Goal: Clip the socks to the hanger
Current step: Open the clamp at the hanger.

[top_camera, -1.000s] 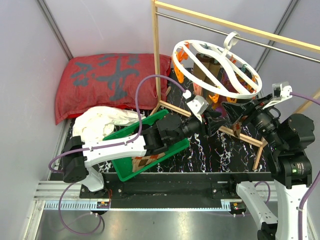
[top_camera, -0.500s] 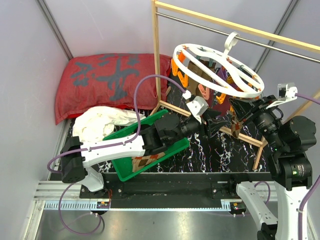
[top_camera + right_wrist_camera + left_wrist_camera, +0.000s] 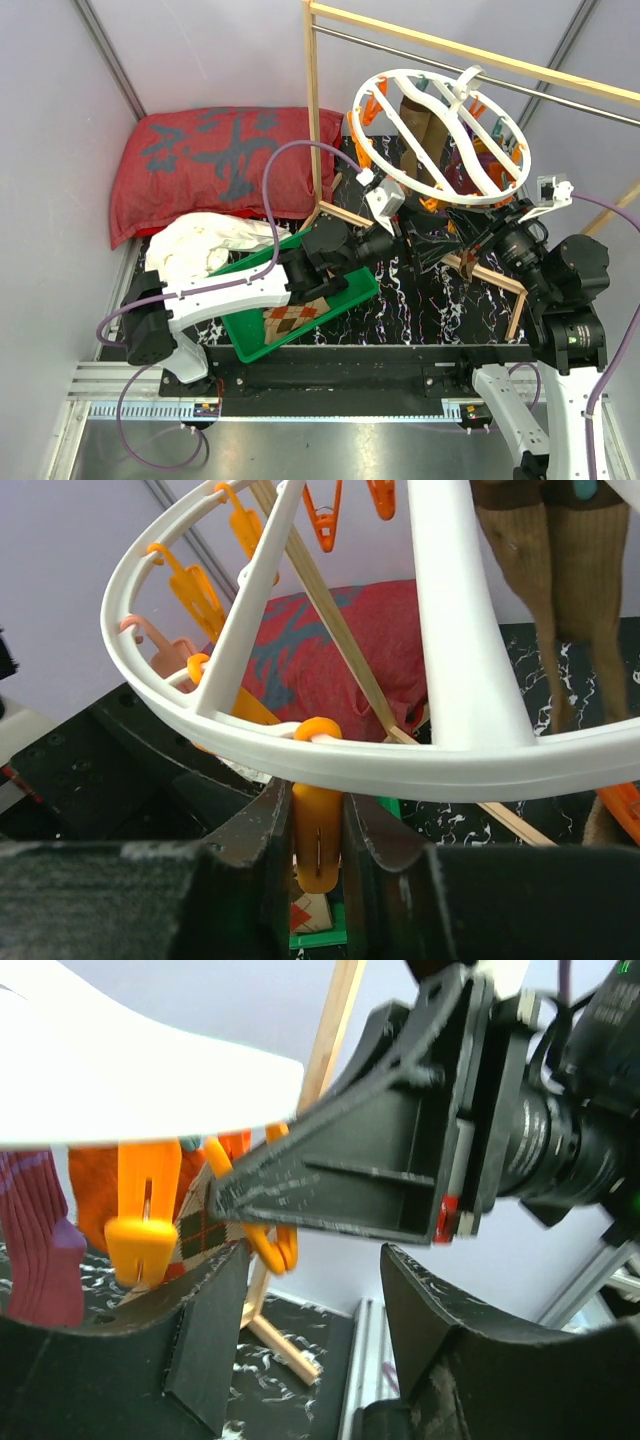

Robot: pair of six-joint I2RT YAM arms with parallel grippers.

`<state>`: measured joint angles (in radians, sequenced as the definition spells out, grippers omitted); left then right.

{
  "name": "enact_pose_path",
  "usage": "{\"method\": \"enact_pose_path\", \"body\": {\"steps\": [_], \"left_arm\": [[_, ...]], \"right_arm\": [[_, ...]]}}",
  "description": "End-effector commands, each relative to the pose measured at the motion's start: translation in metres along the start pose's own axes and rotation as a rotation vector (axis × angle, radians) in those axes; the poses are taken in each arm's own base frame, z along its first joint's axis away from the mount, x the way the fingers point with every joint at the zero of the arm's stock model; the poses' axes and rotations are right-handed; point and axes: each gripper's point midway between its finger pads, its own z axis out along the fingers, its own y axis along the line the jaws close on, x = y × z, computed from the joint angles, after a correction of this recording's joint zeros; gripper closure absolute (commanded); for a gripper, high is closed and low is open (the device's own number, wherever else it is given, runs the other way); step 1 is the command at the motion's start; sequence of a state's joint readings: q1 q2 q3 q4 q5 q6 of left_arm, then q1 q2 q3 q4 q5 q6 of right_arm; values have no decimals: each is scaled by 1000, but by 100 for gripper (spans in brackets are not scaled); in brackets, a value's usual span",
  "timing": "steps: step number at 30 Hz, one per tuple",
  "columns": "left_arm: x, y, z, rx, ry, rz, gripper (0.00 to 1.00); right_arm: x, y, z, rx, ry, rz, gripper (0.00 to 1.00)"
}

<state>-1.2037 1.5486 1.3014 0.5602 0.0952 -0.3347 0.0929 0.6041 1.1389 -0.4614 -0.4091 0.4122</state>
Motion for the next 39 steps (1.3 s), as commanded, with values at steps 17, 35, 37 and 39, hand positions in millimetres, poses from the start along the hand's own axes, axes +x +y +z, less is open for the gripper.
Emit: {"method": "enact_pose_path", "body": {"steps": [17, 35, 37, 39], "left_arm": [[-41, -4, 11, 135, -133, -167, 81], [-10, 27, 11, -166, -17, 125, 100], [-12, 27, 11, -195, -16, 148, 100], [-11, 26, 12, -206, -10, 177, 100]], "right_arm": [[6, 17, 0, -115, -14, 45, 72], [-25, 5, -10, 64, -34, 27, 23], [-24, 1, -8, 81, -22, 26, 24], [-21, -3, -6, 99, -7, 30, 25]]}}
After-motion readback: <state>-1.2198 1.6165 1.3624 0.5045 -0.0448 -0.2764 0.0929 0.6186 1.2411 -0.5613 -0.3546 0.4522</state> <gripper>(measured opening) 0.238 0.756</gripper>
